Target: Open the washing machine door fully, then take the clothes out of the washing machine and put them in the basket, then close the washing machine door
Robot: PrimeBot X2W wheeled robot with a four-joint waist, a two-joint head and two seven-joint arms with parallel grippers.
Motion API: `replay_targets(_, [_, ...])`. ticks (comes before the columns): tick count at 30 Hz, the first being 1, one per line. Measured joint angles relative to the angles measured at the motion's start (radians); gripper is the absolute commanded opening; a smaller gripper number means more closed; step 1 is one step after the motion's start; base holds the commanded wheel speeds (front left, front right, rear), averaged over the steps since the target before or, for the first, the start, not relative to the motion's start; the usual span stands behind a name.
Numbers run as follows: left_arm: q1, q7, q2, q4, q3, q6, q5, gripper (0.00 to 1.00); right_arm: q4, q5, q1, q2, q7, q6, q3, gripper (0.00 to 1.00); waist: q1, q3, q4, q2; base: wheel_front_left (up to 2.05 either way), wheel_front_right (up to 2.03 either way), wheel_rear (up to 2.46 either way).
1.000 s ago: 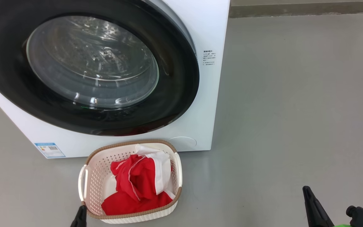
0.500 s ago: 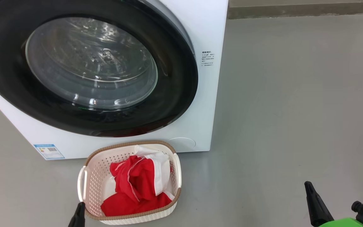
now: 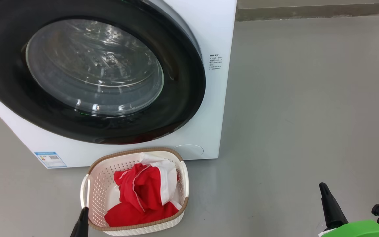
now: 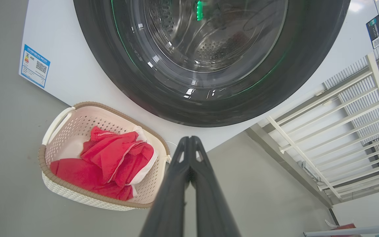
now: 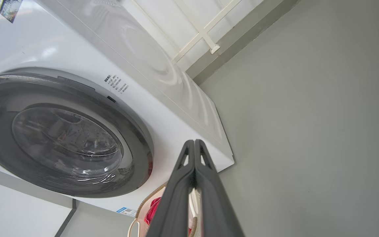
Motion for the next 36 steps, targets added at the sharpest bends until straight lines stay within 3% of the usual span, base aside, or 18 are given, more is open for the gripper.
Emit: replay_targets(36, [-0.063, 0.102, -0.015, 0.019, 0.029, 0.0, -0.359, 0.0, 0.003, 0.371, -0.061, -0.011, 0.098, 0.0, -0.027, 0.0, 0.0, -0.01, -0.012, 0.0, 0.0, 0.0, 0.0])
